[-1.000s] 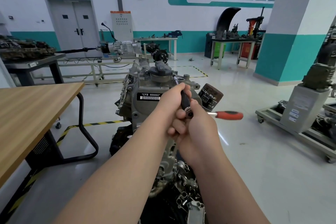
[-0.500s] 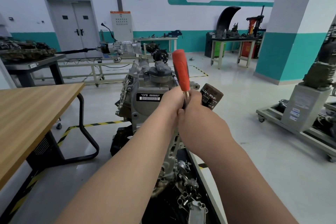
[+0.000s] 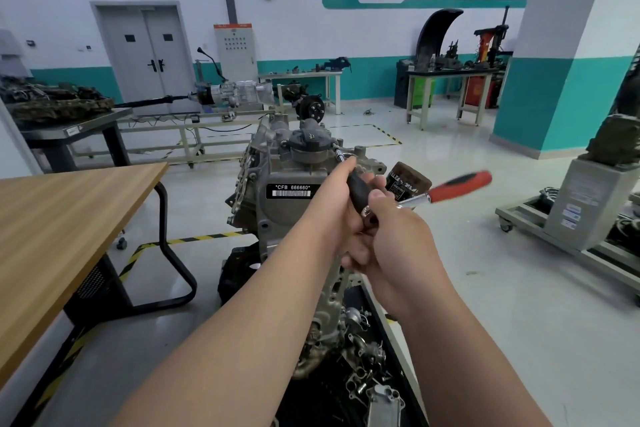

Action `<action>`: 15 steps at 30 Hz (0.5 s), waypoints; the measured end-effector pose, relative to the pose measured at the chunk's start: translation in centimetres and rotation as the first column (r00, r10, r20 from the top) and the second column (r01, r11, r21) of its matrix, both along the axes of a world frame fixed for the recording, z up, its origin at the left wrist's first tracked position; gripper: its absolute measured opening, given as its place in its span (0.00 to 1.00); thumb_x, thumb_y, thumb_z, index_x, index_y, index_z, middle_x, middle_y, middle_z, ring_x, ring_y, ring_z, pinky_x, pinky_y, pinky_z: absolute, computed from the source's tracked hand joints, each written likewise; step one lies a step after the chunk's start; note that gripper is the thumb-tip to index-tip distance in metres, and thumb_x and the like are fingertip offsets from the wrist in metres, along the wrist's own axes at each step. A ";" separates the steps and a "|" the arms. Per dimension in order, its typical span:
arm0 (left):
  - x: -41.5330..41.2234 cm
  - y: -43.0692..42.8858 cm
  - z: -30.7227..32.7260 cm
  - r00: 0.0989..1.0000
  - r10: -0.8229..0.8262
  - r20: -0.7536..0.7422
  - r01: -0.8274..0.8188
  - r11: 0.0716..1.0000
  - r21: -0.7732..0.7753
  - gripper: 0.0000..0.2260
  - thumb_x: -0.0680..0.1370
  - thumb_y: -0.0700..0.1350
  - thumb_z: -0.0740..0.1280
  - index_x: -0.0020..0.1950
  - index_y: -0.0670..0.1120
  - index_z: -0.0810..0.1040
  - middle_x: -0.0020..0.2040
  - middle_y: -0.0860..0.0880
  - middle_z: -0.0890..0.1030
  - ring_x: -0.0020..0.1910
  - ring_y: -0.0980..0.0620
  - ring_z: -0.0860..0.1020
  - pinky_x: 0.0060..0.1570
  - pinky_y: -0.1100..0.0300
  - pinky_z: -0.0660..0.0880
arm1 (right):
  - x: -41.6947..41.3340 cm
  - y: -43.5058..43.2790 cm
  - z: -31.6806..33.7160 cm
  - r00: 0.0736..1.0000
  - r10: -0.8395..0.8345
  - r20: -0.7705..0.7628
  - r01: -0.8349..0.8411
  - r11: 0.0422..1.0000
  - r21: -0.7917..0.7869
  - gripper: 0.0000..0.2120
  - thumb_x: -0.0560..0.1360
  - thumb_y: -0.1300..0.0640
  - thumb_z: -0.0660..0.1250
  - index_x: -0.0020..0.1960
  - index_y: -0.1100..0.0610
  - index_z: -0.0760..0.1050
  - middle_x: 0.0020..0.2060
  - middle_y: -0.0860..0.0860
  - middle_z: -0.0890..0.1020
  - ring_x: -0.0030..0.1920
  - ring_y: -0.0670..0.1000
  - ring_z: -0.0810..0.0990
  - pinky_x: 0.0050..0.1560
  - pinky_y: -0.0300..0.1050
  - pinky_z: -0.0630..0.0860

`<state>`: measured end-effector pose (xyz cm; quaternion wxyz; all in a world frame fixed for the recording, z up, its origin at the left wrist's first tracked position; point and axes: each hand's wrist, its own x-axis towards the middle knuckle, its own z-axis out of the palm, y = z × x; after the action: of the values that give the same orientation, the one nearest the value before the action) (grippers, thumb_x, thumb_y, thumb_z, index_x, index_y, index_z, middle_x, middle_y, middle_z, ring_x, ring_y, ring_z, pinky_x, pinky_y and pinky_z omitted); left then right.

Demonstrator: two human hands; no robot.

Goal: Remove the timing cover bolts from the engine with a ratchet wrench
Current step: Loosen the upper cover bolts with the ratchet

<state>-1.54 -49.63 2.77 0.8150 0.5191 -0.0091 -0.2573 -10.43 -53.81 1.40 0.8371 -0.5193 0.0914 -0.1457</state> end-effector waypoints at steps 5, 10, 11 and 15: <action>-0.4 0.0 -0.3 0.998 -0.066 -0.022 0.066 0.998 -0.009 0.20 0.80 0.61 0.59 0.41 0.47 0.77 0.39 0.51 0.81 0.42 0.52 0.74 0.41 0.60 0.72 | -0.9 -0.1 0.5 0.966 0.146 0.213 -0.251 0.718 0.649 0.12 0.84 0.50 0.54 0.56 0.49 0.75 0.30 0.49 0.70 0.19 0.44 0.62 0.22 0.36 0.67; -0.8 0.2 0.2 0.994 -0.098 -0.043 0.094 0.992 -0.079 0.19 0.82 0.58 0.57 0.41 0.46 0.75 0.31 0.52 0.81 0.29 0.50 0.81 0.42 0.56 0.74 | -1.6 0.8 0.6 0.920 0.266 0.289 -0.378 0.401 0.835 0.23 0.82 0.50 0.54 0.40 0.61 0.79 0.32 0.49 0.71 0.18 0.46 0.64 0.24 0.35 0.69; -0.8 0.3 0.1 0.994 -0.103 -0.042 0.100 0.992 -0.079 0.19 0.81 0.58 0.57 0.40 0.47 0.75 0.31 0.52 0.81 0.29 0.50 0.81 0.43 0.55 0.73 | -1.7 0.9 0.6 0.910 0.290 0.298 -0.395 0.379 0.837 0.26 0.82 0.50 0.54 0.36 0.63 0.80 0.32 0.49 0.71 0.18 0.46 0.65 0.25 0.35 0.70; -0.9 0.7 0.2 0.995 -0.083 -0.055 0.080 0.995 -0.051 0.21 0.81 0.58 0.58 0.36 0.46 0.74 0.27 0.51 0.77 0.28 0.49 0.80 0.47 0.54 0.72 | -1.7 0.8 0.2 0.901 0.302 0.312 -0.412 0.372 0.832 0.30 0.83 0.49 0.53 0.32 0.65 0.80 0.32 0.50 0.72 0.19 0.46 0.65 0.25 0.35 0.70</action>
<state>-2.40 -48.90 2.98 0.8163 0.4905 -0.0134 -0.3049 -12.12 -53.01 1.63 0.9968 -0.0080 -0.0059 0.0799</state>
